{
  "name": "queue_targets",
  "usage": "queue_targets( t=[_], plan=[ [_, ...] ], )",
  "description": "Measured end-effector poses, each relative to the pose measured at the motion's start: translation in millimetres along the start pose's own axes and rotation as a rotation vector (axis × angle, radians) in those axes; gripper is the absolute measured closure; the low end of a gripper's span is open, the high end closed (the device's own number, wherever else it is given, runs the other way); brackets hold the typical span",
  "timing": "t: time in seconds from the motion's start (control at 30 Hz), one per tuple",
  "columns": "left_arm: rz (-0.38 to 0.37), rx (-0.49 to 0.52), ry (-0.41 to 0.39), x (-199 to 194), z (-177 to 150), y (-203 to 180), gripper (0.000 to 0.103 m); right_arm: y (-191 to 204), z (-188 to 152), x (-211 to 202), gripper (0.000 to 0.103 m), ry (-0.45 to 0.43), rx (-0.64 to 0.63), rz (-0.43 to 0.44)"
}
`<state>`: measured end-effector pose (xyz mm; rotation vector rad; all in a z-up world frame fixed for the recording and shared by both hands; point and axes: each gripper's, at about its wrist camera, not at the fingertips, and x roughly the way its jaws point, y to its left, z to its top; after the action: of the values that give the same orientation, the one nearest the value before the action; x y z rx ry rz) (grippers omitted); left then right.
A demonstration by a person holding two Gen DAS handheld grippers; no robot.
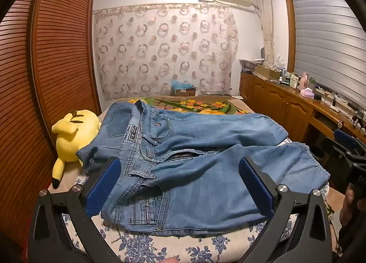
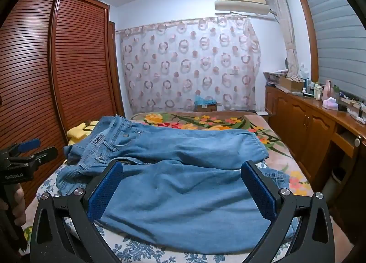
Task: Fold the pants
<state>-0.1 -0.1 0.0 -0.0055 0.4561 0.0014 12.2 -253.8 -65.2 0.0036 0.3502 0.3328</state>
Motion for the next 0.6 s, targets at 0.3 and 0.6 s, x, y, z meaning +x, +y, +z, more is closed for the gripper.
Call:
queue_targets(
  t=[0.3,0.6],
  plan=[
    [0.003,-0.004,0.002,-0.5,0.0,0.0,0.0,-1.2,0.1,-0.5,0.0,-0.005,0.008,0.002],
    [0.005,-0.002,0.001,-0.6,0.0,-0.2,0.0,-0.5,0.1,-1.4,0.0,-0.005,0.003,0.002]
  ],
)
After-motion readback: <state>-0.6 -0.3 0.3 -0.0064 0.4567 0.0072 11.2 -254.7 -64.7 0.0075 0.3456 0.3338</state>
